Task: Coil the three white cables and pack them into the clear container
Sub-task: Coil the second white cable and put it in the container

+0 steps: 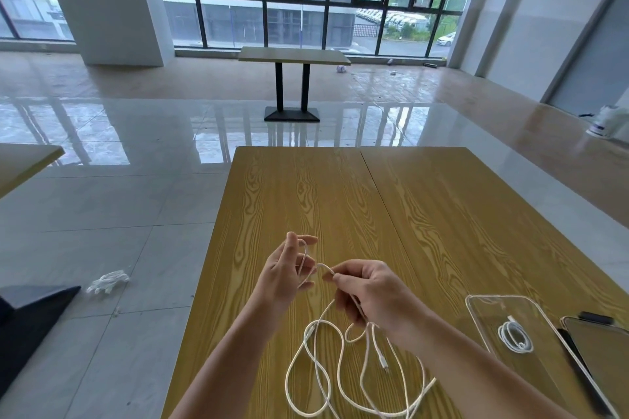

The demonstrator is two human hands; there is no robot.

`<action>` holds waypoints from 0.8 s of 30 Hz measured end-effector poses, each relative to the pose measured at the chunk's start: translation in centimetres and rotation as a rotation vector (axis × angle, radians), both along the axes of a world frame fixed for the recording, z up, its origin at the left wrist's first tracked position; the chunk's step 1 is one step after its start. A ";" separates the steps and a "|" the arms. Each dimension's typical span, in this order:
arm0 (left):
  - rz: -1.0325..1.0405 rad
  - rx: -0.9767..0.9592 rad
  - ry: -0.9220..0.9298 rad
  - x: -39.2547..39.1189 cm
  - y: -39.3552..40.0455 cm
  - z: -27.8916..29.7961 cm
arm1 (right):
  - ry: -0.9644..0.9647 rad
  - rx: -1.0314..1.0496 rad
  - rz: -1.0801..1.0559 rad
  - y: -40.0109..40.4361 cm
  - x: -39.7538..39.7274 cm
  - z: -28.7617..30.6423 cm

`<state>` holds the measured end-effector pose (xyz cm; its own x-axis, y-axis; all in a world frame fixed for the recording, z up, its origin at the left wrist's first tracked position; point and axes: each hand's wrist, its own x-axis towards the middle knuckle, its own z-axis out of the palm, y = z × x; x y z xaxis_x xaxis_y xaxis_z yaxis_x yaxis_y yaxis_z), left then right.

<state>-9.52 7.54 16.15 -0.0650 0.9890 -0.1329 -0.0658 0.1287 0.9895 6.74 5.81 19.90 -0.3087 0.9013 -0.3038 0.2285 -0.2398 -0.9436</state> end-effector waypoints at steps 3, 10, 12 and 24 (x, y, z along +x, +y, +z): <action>0.000 -0.034 -0.027 0.1 -0.4 -0.1 | 0.117 -0.028 0.009 -0.2 -0.2 0.1; -0.014 -0.039 -0.089 0.0 -0.4 -0.5 | 0.237 0.015 -0.013 -0.6 -0.8 0.5; -0.039 -0.027 -0.112 0.0 -0.4 -0.6 | 0.211 0.053 -0.010 -0.6 -1.1 0.4; -0.090 -0.043 -0.132 1.7 -1.2 -0.6 | -0.057 0.230 -0.041 -0.9 -2.1 -1.3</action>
